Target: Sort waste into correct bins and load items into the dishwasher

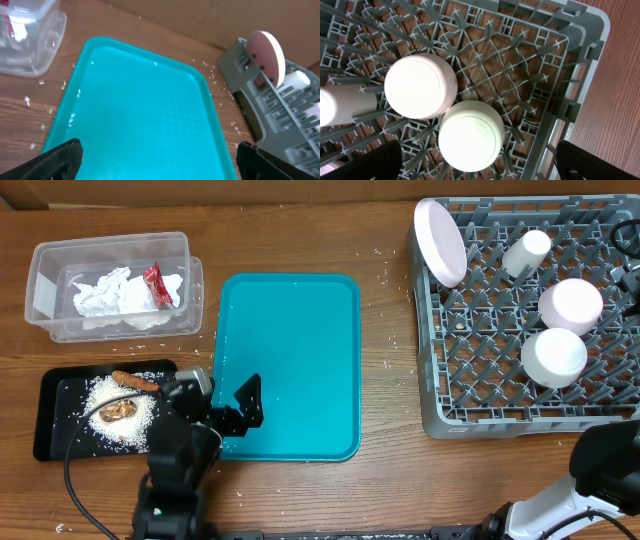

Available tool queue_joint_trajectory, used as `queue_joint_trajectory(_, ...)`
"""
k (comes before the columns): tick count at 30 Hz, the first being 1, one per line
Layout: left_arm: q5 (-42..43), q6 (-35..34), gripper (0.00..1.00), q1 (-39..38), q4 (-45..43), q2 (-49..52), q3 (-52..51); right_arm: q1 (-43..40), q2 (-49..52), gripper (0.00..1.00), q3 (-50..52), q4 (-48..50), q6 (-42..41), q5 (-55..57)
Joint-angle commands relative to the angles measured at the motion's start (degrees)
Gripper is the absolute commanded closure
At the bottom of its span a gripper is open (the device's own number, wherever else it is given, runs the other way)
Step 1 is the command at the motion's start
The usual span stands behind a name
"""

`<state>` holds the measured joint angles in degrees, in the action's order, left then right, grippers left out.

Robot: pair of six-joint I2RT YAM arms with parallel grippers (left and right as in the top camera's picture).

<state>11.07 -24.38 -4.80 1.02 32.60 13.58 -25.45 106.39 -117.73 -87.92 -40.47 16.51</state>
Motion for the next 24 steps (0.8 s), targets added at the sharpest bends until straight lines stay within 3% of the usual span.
queue_joint_trajectory(1,-1.66,5.6,0.0,0.63,-5.01,-4.46,-6.97,-0.02,-0.79,0.0,-0.13,0.24,0.02,0.37)
queue_joint_trajectory(5,-2.69,5.6,0.0,2.19,-9.4,-10.08,-12.81,-0.02,-0.79,0.0,-0.13,0.24,0.02,0.37)
queue_joint_trajectory(10,-2.73,7.23,0.0,3.58,-8.02,-15.26,-13.31,-0.02,-0.79,0.0,-0.13,0.24,0.0,0.37)
queue_joint_trajectory(15,-3.48,13.73,0.0,3.78,-2.58,-19.39,-13.31,-0.02,-0.79,0.0,-0.13,0.24,0.02,0.37)
queue_joint_trajectory(18,-6.25,13.68,0.0,3.91,3.43,-22.27,-13.31,-0.02,-0.79,0.0,-0.13,0.24,0.02,0.37)
queue_joint_trajectory(24,-6.43,13.68,0.0,5.57,3.04,-26.51,-13.31,-0.02,-0.79,0.0,-0.13,0.24,0.02,0.37)
